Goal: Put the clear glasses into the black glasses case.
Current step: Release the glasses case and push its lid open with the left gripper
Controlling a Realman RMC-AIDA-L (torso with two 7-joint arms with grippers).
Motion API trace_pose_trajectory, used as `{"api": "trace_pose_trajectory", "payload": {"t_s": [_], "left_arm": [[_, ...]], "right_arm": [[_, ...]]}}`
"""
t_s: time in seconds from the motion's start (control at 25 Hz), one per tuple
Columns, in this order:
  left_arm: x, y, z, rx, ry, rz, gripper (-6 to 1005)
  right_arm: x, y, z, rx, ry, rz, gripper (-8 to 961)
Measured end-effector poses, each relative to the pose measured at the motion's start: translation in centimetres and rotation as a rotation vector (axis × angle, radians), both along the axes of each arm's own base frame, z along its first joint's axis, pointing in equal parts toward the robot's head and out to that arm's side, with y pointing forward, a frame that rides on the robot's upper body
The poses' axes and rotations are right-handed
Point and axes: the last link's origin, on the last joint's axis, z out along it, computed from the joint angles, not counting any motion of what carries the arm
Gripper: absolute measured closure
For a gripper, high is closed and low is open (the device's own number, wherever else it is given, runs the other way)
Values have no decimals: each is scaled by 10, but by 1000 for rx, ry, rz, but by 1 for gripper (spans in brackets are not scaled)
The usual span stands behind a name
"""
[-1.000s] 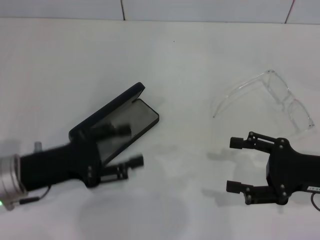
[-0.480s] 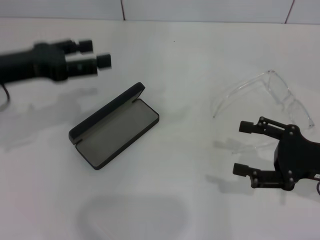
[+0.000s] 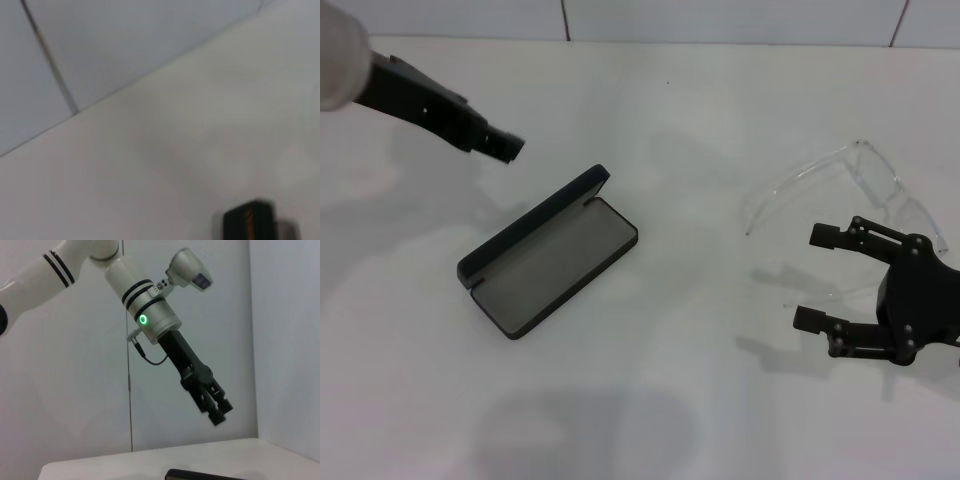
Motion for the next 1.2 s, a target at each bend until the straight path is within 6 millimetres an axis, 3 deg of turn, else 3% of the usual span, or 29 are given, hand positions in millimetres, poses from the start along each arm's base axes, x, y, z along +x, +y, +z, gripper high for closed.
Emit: {"api": "trace_pose_trajectory", "payload": {"t_s": [0.2,0.6,0.88,1.2], "left_arm": [[9,-6,-33,-49,203,9,191],[0,-2,-64,-134,206,89,193],[-1,5,-79,-163,173,111,195],[-4,8,-80,-154,186,122,201]], "right_arm": [[-2,2,0,2,1,8,79],[-4,3,1,10,11,12,79],[-4,2,1,15,12,17,78],[-2,1,1,15,11,15,78]]}}
